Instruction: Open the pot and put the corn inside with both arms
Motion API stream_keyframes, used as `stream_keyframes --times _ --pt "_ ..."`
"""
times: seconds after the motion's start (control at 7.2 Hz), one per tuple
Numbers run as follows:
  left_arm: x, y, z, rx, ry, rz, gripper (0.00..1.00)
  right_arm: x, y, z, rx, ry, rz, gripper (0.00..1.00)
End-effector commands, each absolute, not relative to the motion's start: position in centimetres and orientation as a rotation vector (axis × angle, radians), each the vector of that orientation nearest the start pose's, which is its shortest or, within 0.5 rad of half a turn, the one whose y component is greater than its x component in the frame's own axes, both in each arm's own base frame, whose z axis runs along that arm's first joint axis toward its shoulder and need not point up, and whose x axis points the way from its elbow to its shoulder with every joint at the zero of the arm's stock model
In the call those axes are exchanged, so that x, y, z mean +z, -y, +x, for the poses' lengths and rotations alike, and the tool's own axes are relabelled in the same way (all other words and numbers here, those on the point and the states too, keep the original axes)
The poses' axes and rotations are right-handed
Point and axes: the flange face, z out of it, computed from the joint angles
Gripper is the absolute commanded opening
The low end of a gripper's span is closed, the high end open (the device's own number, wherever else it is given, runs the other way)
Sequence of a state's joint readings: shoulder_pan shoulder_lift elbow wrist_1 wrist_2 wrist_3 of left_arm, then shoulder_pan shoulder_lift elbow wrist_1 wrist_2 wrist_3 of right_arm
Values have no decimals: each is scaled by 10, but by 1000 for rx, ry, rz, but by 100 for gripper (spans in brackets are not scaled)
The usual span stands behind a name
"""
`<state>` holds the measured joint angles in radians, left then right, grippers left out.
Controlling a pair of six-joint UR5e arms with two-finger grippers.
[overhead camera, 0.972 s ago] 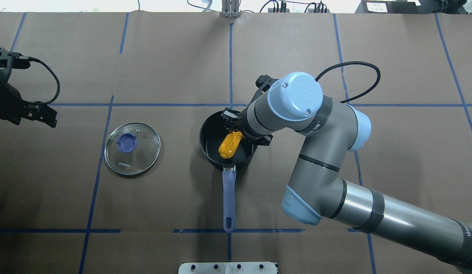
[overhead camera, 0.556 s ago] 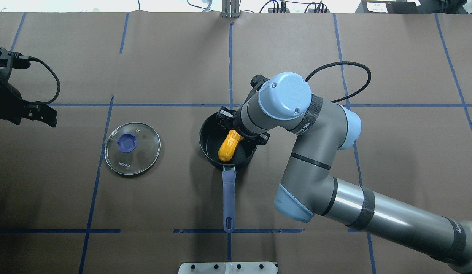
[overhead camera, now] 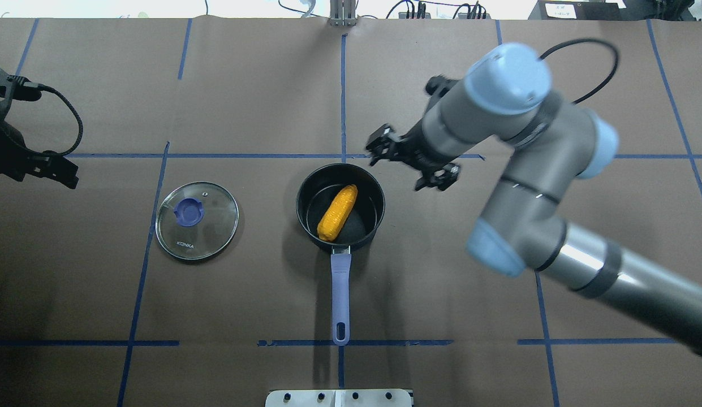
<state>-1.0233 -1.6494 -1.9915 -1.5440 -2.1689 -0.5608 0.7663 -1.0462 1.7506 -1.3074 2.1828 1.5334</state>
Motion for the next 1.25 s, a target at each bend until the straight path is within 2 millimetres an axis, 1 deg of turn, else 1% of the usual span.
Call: stream_keyframes --times 0.0,0.14,0.28,0.42,0.56,0.69,0.83,0.97,1.11 --pt "447 479 151 228 -747 124 100 363 525 -246 219 1053 -97 100" --pt "465 492 123 236 -733 139 100 422 523 -186 136 1027 -46 100" --pt "501 508 80 257 -735 140 100 492 509 -127 61 971 10 100" --pt "543 523 31 284 -761 146 100 546 502 -77 -4 931 49 100" --pt "576 527 -6 302 -782 150 100 589 495 -34 -58 895 55 100" --pt "597 526 -34 281 -777 147 100 627 481 12 -117 871 60 100" --pt "605 525 -41 258 -782 131 100 645 475 40 -136 856 47 100" --pt "601 524 -41 220 -798 46 100 660 467 42 -139 829 23 100" --pt "598 518 -43 217 -805 34 100 664 463 43 -138 821 18 100"
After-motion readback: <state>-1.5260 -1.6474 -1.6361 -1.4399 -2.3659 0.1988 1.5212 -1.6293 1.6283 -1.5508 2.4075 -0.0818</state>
